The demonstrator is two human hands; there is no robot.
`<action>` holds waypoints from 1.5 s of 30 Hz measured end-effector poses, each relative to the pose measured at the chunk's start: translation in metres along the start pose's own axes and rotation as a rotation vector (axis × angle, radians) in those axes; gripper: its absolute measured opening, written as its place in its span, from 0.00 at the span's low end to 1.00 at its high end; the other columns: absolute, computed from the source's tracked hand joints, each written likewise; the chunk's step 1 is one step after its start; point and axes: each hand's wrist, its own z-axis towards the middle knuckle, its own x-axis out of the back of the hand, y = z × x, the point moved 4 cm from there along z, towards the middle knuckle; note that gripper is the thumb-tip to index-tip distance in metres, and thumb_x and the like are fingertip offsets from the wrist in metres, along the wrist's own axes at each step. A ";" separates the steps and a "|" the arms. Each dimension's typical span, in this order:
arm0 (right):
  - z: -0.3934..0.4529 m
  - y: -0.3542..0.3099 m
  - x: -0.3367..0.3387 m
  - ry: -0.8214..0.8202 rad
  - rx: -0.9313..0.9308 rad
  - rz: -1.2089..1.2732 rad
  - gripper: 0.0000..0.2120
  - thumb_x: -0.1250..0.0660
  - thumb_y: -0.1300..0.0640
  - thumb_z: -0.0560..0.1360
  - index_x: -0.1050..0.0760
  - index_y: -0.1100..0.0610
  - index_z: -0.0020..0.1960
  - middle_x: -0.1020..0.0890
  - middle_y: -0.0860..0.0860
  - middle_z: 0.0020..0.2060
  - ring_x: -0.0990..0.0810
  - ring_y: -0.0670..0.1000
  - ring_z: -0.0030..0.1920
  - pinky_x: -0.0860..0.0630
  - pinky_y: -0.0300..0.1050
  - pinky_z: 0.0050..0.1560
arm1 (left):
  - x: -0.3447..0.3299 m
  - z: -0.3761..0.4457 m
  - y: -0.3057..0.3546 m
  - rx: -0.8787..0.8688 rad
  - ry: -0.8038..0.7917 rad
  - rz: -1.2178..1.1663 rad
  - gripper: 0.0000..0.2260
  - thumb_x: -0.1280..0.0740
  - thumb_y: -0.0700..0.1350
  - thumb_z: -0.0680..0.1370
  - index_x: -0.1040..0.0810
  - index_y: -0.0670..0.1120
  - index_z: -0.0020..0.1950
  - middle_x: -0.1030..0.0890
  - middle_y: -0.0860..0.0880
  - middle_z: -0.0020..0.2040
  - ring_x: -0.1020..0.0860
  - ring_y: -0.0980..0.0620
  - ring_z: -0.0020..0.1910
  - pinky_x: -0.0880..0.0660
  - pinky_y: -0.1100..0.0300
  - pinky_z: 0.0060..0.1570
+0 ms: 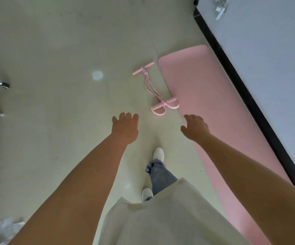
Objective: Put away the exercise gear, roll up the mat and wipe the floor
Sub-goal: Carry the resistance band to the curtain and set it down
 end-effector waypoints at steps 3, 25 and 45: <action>0.076 -0.010 0.026 0.011 -0.008 0.023 0.24 0.42 0.53 0.78 0.39 0.57 0.73 0.33 0.55 0.70 0.37 0.58 0.71 0.35 0.53 0.67 | 0.032 0.082 -0.015 -0.045 0.001 0.013 0.21 0.44 0.46 0.81 0.41 0.45 0.73 0.33 0.43 0.69 0.36 0.43 0.70 0.37 0.46 0.66; 0.430 -0.031 0.138 -0.198 -0.627 0.440 0.22 0.44 0.53 0.79 0.38 0.57 0.72 0.28 0.58 0.66 0.31 0.59 0.67 0.32 0.51 0.64 | 0.189 0.581 -0.035 -0.615 -0.212 0.468 0.17 0.43 0.42 0.79 0.35 0.44 0.68 0.30 0.43 0.67 0.32 0.44 0.67 0.35 0.48 0.65; 0.707 -0.066 -0.178 -0.377 -0.792 0.571 0.16 0.42 0.59 0.77 0.31 0.59 0.64 0.26 0.57 0.63 0.31 0.57 0.66 0.35 0.52 0.67 | -0.129 0.876 -0.030 -0.772 -0.252 0.671 0.13 0.37 0.38 0.78 0.30 0.40 0.62 0.24 0.43 0.58 0.26 0.43 0.59 0.26 0.53 0.51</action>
